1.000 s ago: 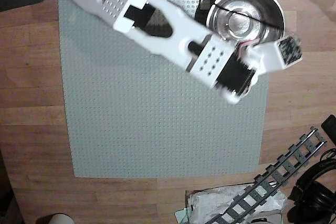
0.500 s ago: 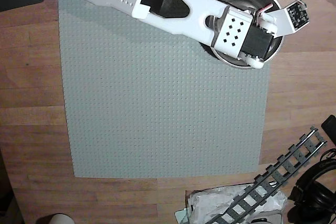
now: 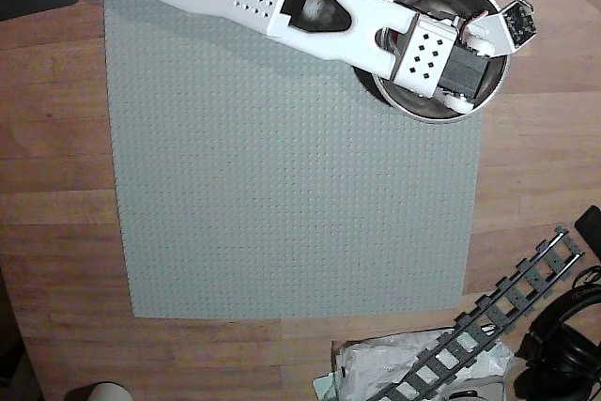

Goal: Grasp a lego block and put it in the bin.

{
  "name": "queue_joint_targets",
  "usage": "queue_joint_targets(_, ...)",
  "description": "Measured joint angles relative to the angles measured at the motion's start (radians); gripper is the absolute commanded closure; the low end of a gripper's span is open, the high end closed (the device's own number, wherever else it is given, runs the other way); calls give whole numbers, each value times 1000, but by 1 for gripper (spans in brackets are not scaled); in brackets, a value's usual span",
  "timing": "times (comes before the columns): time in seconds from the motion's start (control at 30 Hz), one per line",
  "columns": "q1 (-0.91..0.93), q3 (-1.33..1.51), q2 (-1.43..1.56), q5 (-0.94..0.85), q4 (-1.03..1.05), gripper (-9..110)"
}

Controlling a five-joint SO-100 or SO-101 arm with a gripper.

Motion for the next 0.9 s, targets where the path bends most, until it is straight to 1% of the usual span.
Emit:
queue_joint_targets(0.03, 0, -8, 0, 0, 0, 98)
queue_joint_targets(0.1, 0, -21, 0, 0, 0, 82)
queue_joint_targets(0.17, 0, -40, 0, -31, 0, 75)
queue_joint_targets(0.2, 0, -44, 0, -41, 0, 69)
queue_joint_targets(0.23, -5, -48, 0, -46, 0, 67)
queue_joint_targets(0.43, -17, -48, 5, -52, 0, 67)
queue_joint_targets(0.53, 26, -48, 41, -52, 0, 68)
queue_joint_targets(0.63, 107, -25, 137, -74, 0, 68)
queue_joint_targets(0.7, 169, 28, 229, -103, 0, 75)
queue_joint_targets(0.73, 202, 52, 276, -126, 0, 81)
queue_joint_targets(0.77, 236, 83, 327, -147, 0, 94)
queue_joint_targets(0.8, 270, 104, 374, -173, 0, 99)
queue_joint_targets(0.9, 380, 172, 506, -242, 0, 101)
